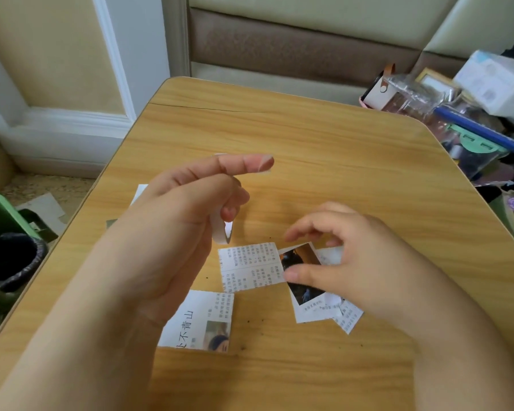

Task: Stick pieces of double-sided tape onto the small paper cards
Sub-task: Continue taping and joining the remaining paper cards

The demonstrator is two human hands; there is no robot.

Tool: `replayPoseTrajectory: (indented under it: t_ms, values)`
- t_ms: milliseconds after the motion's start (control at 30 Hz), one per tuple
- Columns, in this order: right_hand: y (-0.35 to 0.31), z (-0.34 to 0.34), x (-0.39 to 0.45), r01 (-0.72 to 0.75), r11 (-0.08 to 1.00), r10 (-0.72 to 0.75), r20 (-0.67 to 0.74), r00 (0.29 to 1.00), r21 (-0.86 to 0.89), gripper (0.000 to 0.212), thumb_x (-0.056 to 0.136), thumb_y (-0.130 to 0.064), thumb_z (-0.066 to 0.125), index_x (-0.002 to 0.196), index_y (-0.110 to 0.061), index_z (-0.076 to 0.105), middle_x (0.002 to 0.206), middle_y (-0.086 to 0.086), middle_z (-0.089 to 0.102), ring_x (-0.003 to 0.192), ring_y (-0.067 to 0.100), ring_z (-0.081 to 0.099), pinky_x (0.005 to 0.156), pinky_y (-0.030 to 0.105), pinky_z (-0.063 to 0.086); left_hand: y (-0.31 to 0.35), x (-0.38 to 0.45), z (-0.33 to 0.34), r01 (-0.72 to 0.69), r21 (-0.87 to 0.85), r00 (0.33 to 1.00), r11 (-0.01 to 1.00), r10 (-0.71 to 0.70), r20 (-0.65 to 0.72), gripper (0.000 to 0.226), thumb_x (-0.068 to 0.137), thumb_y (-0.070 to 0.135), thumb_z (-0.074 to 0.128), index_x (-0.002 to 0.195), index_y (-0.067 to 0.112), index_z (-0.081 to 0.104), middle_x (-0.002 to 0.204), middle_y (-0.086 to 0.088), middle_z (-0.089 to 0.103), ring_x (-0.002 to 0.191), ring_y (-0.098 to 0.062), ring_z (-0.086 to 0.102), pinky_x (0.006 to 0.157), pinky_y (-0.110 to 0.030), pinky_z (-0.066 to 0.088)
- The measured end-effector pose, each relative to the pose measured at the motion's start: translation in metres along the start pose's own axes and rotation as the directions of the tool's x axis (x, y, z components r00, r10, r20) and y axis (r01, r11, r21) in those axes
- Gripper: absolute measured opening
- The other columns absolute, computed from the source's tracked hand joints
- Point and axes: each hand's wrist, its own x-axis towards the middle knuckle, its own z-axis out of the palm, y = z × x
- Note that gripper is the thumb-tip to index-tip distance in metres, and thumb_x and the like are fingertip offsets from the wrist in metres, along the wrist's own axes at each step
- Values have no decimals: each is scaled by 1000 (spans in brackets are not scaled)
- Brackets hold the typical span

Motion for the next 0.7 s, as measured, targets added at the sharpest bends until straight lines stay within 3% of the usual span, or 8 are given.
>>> replayPoseTrajectory:
  t_ms: [167,367,533,633,700]
  values:
    - [-10,28,10,78,976,-70,47,996,-201,39,79,-52,64,115,-43,52,109,-26,37,108,-3,26,88,14,25,1,0,-2,22,7,1000,1000,-22,-19,34,66,12,51,85,21,78,62,11,53,63,-10,38,69,-25,31]
    - [-10,33,11,112,970,-96,81,992,-217,25,83,-42,65,89,-35,42,101,-21,36,100,0,27,89,22,25,0,0,0,27,-10,1000,1000,-28,-14,34,66,11,51,85,17,78,72,13,64,65,-10,38,65,-21,34]
    - [-13,30,10,40,999,-40,-10,999,30,25,82,-26,71,83,-30,46,82,-12,61,67,2,50,56,16,40,0,0,-1,32,0,999,999,-32,-24,33,66,12,51,85,16,77,68,15,63,64,-10,37,65,-21,33]
    - [-13,17,4,-12,990,22,-71,997,139,29,81,-22,72,93,-40,51,86,-7,69,65,12,63,62,32,55,2,-1,0,17,34,1000,999,-17,-16,33,67,14,52,87,20,78,64,13,58,64,-10,38,68,-25,32]
    - [-13,6,-4,-38,987,51,-74,996,156,31,84,-21,69,96,-43,51,84,-8,71,70,16,67,65,44,56,5,-3,2,3,55,1000,999,-3,-3,31,67,15,53,85,22,78,72,9,60,64,-10,38,67,-26,32]
